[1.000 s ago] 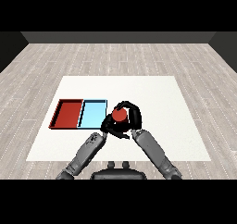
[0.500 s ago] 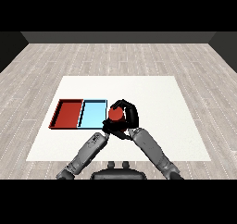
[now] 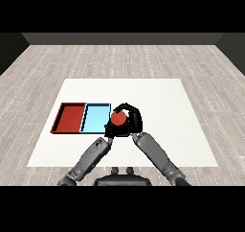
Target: Pick the red can and put it in the red box
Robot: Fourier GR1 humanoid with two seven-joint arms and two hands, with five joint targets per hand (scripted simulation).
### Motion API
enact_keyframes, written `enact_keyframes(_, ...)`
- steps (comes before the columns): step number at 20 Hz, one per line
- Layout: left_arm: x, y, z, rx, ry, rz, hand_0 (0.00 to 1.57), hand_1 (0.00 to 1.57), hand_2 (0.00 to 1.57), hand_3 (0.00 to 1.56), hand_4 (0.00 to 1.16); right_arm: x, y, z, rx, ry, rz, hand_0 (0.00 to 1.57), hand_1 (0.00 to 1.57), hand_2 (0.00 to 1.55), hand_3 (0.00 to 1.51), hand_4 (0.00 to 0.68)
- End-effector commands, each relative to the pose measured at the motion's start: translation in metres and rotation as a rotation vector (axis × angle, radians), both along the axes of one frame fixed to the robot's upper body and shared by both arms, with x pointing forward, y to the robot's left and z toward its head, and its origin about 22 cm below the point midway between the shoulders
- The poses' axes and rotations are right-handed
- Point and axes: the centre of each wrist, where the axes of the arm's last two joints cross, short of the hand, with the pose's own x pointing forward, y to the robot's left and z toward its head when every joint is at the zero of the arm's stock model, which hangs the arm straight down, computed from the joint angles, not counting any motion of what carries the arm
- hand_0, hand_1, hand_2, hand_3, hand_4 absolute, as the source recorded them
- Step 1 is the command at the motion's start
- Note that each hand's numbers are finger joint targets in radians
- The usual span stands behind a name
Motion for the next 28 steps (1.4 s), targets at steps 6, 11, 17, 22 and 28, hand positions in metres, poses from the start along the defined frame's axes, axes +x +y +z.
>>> enact_keyframes(6, 0.010, -0.010, 0.002, 0.002, 0.013, 0.032, 1.57, 1.57, 1.57, 1.50, 1.13, 0.004, -0.006, 0.008, 0.027, 0.011, 0.012, 1.57, 1.57, 1.47, 1.40, 0.631)
enact_keyframes(11, 0.005, 0.003, 0.010, 0.008, -0.020, 0.067, 1.57, 1.57, 1.57, 1.49, 1.13, -0.005, 0.007, 0.005, 0.028, 0.007, 0.016, 1.54, 1.54, 1.45, 1.38, 0.538)
enact_keyframes(17, 0.006, -0.003, 0.007, -0.003, -0.023, 0.080, 1.57, 1.57, 1.57, 1.50, 1.13, 0.000, -0.003, -0.007, -0.130, 0.072, 0.018, 0.00, 0.00, 0.00, 0.00, 0.000)
enact_keyframes(22, 0.000, -0.007, 0.023, 0.013, -0.036, 0.096, 1.57, 1.57, 1.57, 1.50, 1.13, -0.016, 0.005, -0.004, -0.115, 0.039, -0.010, 0.00, 0.00, 0.00, 0.00, 0.000)
enact_keyframes(28, -0.007, 0.014, 0.016, 0.000, -0.024, 0.087, 1.57, 1.57, 1.57, 1.50, 1.14, 0.002, -0.010, 0.005, -0.074, 0.058, -0.070, 0.00, 0.00, 0.00, 0.00, 0.000)
